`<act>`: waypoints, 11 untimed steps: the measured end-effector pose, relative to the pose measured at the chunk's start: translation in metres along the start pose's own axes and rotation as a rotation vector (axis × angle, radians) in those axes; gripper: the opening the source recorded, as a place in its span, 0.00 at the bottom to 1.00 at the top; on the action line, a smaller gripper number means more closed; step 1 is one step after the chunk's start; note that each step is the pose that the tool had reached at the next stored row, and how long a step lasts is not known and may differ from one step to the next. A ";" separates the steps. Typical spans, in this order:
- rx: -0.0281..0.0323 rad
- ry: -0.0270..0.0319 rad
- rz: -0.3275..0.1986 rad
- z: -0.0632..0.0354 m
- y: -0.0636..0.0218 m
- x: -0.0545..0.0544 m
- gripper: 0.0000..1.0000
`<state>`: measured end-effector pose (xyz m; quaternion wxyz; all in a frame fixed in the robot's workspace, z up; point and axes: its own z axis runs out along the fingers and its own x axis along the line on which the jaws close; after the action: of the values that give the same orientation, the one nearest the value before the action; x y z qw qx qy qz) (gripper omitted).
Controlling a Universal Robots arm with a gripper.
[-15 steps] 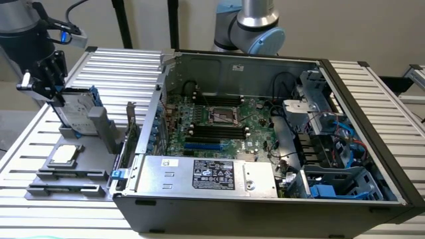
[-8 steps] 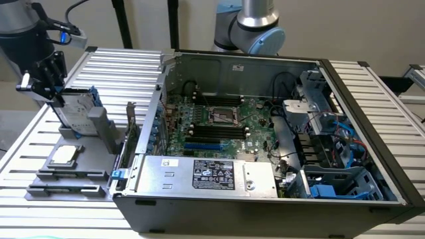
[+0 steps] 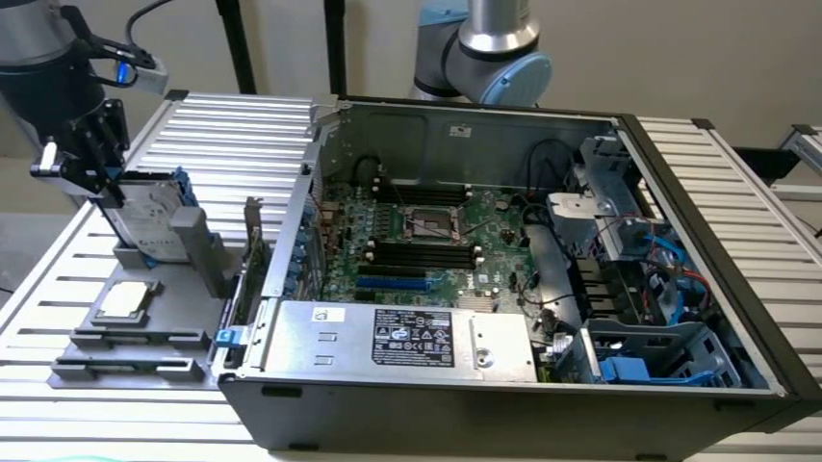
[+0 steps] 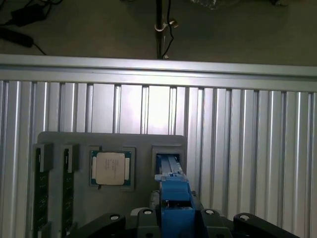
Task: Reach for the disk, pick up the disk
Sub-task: 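Pick up the disk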
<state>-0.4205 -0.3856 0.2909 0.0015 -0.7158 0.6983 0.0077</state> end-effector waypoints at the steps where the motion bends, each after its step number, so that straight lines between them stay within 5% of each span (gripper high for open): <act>1: 0.0000 0.0000 0.000 0.0000 0.0000 0.000 0.33; 11: -0.0001 0.0001 0.000 -0.0017 0.0000 0.000 0.33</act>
<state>-0.4205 -0.3857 0.2926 0.0015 -0.7158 0.6983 0.0077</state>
